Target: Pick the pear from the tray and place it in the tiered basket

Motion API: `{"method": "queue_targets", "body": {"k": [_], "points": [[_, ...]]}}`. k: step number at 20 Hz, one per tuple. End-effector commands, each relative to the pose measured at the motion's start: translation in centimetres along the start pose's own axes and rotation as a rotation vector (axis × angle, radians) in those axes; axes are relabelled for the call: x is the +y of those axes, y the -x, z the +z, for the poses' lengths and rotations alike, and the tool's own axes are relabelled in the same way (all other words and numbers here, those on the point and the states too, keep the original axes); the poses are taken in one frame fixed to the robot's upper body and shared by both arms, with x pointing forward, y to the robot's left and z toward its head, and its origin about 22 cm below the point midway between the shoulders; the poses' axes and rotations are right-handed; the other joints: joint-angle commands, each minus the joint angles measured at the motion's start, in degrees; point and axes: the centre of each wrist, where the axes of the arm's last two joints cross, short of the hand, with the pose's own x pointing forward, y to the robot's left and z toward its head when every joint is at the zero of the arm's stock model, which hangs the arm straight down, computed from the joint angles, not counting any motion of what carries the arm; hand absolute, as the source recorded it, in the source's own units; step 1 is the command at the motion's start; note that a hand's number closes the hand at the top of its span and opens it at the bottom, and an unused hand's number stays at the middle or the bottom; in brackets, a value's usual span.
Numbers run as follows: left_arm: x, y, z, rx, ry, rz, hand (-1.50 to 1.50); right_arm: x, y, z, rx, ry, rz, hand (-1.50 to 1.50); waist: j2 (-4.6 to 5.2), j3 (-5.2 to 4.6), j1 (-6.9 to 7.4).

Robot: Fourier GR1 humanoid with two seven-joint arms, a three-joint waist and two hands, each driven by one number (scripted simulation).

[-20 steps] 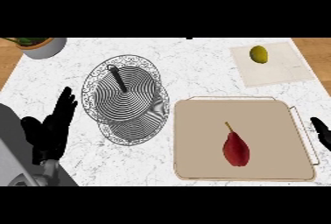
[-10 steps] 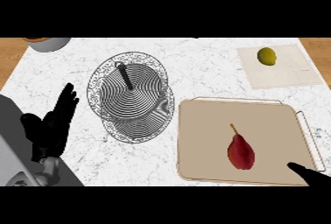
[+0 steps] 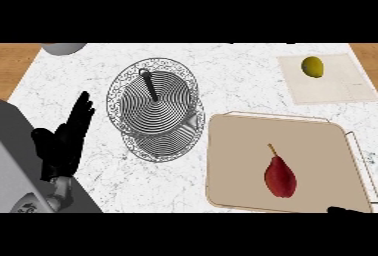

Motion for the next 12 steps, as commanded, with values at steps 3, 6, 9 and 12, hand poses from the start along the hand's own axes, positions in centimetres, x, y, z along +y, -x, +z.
{"method": "queue_targets", "body": {"k": [3, 6, 9, 12], "points": [[-1.2, 6.4, 3.0, 0.174, 0.016, -0.002, 0.0, 0.8, -3.2, 2.1, 0.09, 0.023, 0.116, -1.5, 0.97, -0.98, 1.03], [-1.7, 5.2, 2.4, 0.167, 0.027, -0.021, 0.0, 1.9, -4.9, 2.2, 0.1, 0.035, 0.165, -1.5, 0.94, -0.85, 1.53], [-0.7, 6.2, 2.5, 0.158, 0.022, -0.018, 0.0, 2.4, -4.4, 2.1, 0.152, -0.006, 0.28, -1.5, 0.92, -0.9, 0.92], [-1.1, 5.5, 1.7, 0.164, 0.031, -0.015, 0.0, 4.6, -4.8, 2.1, 0.192, -0.046, 0.316, -1.5, 1.2, -0.9, 1.34]]}}
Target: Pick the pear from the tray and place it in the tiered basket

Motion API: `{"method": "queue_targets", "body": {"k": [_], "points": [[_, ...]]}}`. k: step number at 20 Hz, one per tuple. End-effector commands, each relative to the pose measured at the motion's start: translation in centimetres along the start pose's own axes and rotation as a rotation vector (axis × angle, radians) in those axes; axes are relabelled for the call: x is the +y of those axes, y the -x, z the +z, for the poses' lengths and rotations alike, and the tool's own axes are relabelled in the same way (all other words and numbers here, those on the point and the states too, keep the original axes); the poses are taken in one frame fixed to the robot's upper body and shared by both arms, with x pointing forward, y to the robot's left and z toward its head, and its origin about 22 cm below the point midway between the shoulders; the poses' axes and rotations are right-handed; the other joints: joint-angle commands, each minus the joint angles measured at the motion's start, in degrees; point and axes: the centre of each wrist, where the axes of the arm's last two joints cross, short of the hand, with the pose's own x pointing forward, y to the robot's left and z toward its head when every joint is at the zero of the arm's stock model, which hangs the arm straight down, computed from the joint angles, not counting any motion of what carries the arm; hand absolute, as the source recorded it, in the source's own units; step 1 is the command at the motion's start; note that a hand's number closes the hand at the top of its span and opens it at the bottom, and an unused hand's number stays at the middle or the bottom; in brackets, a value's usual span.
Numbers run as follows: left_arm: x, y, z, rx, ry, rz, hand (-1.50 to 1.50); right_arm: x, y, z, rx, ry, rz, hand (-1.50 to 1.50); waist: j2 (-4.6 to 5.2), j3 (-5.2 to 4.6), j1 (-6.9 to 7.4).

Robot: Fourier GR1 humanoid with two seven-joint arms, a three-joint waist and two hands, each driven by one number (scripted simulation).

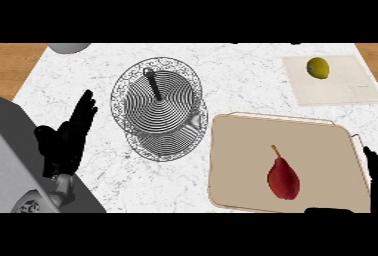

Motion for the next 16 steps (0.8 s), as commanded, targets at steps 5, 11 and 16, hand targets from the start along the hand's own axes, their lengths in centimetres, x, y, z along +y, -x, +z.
{"method": "queue_targets", "body": {"k": [5, 11, 16], "points": [[-0.7, 6.0, 3.1, 0.166, -0.007, -0.013, 0.0, 2.4, -2.7, 0.2, 0.165, -0.07, 0.093, -1.5, 0.76, -1.29, 0.3], [-0.9, 6.6, 3.3, 0.166, -0.008, -0.018, 0.0, 5.1, -4.3, 0.4, 0.156, -0.119, 0.093, -1.5, 0.81, -1.27, -0.13], [-1.7, 5.9, 3.1, 0.165, -0.001, -0.004, 0.0, 5.7, -4.9, -1.2, 0.218, -0.179, 0.188, -1.5, 1.08, -1.32, -0.02]]}}
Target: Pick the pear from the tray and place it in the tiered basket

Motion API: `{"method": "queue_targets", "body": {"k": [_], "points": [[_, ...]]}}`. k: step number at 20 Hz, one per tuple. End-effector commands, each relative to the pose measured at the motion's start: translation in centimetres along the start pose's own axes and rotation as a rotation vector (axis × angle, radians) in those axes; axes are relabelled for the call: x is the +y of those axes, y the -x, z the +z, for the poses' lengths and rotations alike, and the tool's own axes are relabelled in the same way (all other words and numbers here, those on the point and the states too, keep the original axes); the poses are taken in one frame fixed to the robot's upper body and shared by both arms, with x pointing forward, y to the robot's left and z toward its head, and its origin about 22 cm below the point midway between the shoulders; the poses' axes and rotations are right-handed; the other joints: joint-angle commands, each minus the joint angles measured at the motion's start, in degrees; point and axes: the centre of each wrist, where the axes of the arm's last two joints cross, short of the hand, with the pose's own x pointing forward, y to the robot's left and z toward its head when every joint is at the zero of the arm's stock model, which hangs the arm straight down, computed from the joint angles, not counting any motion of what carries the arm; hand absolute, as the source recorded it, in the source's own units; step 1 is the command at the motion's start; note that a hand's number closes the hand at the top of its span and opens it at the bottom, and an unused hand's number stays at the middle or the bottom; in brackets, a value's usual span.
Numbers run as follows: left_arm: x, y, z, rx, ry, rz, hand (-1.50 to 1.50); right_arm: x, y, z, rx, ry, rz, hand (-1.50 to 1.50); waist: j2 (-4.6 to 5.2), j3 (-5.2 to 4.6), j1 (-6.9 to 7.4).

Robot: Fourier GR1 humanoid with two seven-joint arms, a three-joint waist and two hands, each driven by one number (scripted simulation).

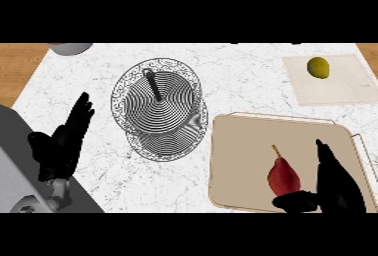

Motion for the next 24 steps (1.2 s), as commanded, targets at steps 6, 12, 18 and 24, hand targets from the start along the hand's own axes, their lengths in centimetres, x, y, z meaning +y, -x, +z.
{"method": "queue_targets", "body": {"k": [6, 12, 18, 24], "points": [[-1.8, 5.5, 3.2, 0.178, -0.005, -0.019, 0.0, 1.9, -0.7, -2.1, 0.228, -0.106, 0.085, -1.5, 1.07, -1.8, -0.78], [-1.1, 5.6, 3.4, 0.185, -0.018, -0.009, 0.0, 2.1, -1.9, -2.0, 0.239, -0.137, 0.113, -1.5, 0.93, -1.88, -1.02], [-0.7, 5.6, 3.0, 0.179, -0.008, -0.001, 0.0, 2.3, -2.7, -3.7, 0.244, -0.168, 0.104, -1.5, 1.15, -1.87, -1.2], [-0.3, 5.4, 3.4, 0.184, -0.023, -0.003, 0.0, 3.1, -1.8, -3.8, 0.28, -0.212, 0.096, -1.5, 0.85, -1.85, -1.84]]}}
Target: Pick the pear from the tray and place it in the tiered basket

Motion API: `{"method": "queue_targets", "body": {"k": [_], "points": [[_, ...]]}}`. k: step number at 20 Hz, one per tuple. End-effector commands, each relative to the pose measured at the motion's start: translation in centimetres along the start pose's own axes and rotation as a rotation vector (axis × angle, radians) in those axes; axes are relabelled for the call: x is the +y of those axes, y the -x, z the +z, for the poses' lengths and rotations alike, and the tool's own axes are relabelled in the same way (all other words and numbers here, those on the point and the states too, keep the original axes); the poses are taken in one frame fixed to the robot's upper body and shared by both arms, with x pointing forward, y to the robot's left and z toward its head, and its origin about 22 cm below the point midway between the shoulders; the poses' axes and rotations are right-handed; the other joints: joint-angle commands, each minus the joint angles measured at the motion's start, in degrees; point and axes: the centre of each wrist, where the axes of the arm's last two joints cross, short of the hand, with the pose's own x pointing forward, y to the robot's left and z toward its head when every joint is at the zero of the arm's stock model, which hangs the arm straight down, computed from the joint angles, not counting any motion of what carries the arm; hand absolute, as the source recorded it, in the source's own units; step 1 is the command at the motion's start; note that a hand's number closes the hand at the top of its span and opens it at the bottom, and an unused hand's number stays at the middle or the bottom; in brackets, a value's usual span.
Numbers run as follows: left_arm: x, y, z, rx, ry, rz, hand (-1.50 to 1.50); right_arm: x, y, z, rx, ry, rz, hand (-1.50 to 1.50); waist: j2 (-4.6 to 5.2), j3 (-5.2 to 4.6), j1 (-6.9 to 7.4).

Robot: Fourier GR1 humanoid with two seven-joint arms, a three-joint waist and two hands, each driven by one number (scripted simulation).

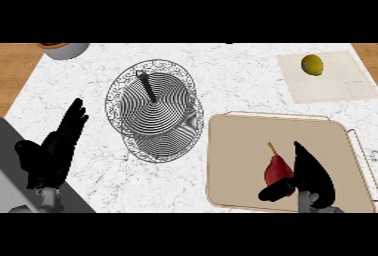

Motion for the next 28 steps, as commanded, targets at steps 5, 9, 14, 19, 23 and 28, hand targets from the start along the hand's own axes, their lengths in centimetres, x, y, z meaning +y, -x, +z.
{"method": "queue_targets", "body": {"k": [5, 9, 14, 19, 23, 28], "points": [[-2.0, 5.9, 2.7, 0.17, -0.018, 0.006, 0.0, 1.2, -0.4, -1.0, 0.156, -0.063, 0.034, -1.5, 1.24, -2.28, 0.17], [-2.1, 5.1, 2.3, 0.162, -0.034, -0.008, 0.0, 1.3, -0.2, -1.4, 0.163, -0.059, 0.016, 1.5, 1.17, -2.22, -0.17], [-2.9, 6.2, 2.7, 0.162, -0.016, 0.018, 0.0, 0.8, -1.8, -1.4, 0.075, -0.026, 0.023, 1.5, 1.42, -2.28, 0.23], [-1.7, 5.2, 2.8, 0.172, -0.009, 0.005, 0.0, 1.4, 0.0, -2.0, 0.038, 0.042, 0.152, 1.5, 1.09, -2.21, 0.18], [-1.6, 5.9, 2.4, 0.165, -0.029, 0.003, 0.0, 1.3, -1.5, -1.2, 0.006, 0.145, 0.144, 1.5, 1.19, -2.29, -0.2], [-1.5, 4.8, 1.9, 0.165, -0.004, 0.002, 0.0, 3.3, -3.9, 3.4, -0.436, 0.112, 0.301, 1.5, 1.04, -2.26, 0.5]]}}
